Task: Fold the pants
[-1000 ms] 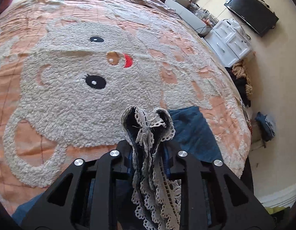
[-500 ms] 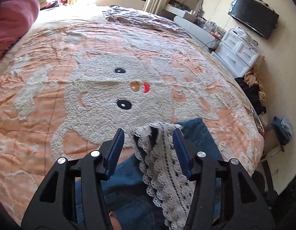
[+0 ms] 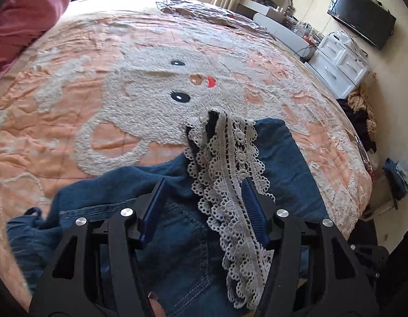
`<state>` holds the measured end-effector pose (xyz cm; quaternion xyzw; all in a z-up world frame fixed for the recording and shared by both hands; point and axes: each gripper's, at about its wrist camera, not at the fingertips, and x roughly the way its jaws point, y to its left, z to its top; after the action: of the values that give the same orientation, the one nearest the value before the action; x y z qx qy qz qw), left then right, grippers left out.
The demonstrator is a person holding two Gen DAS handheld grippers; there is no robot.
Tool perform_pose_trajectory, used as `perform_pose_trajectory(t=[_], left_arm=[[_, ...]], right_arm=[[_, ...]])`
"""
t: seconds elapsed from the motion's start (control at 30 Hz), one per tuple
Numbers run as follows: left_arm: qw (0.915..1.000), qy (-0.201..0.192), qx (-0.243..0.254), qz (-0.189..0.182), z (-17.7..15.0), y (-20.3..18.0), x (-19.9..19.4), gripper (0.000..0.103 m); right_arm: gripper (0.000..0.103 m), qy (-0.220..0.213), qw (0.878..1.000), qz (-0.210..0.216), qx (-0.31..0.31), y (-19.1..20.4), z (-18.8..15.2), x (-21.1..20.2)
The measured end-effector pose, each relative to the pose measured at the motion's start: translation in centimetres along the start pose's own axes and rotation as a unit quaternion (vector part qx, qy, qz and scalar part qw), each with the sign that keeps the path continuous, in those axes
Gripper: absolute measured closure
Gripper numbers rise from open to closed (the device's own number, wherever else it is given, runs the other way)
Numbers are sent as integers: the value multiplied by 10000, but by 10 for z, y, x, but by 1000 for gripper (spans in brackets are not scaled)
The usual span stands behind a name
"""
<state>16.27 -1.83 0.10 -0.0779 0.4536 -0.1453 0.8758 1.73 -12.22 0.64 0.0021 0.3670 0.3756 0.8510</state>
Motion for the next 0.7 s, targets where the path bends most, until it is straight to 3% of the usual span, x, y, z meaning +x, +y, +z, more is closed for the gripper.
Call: perform_pose_trajectory(t=[0.13,0.23,0.4,0.43,0.5,0.7], left_arm=[[9982,-341,-169,453,-4,14,-44,37],[9946,-529,-329,832,-11,28,-74,22],[9895,-717,-587,1109,-31,50,-112,12],[9885,-724,-594,1188,-36,54,-117,11],[9861,-785,-658,1306,-43,62,-125,10],[9787,-828,-929,1635,-63,88,-139,10]], right_arm=[[53,-188,9998,-77,8,-2,15,-12],[41,-274,9995,-130,14,-4,31,-12],[28,-378,9992,-47,-136,-1,64,-1],[27,-361,9992,-9,-163,1,72,6],[16,-225,9994,163,-192,4,85,18],[15,186,9980,372,-477,17,122,54]])
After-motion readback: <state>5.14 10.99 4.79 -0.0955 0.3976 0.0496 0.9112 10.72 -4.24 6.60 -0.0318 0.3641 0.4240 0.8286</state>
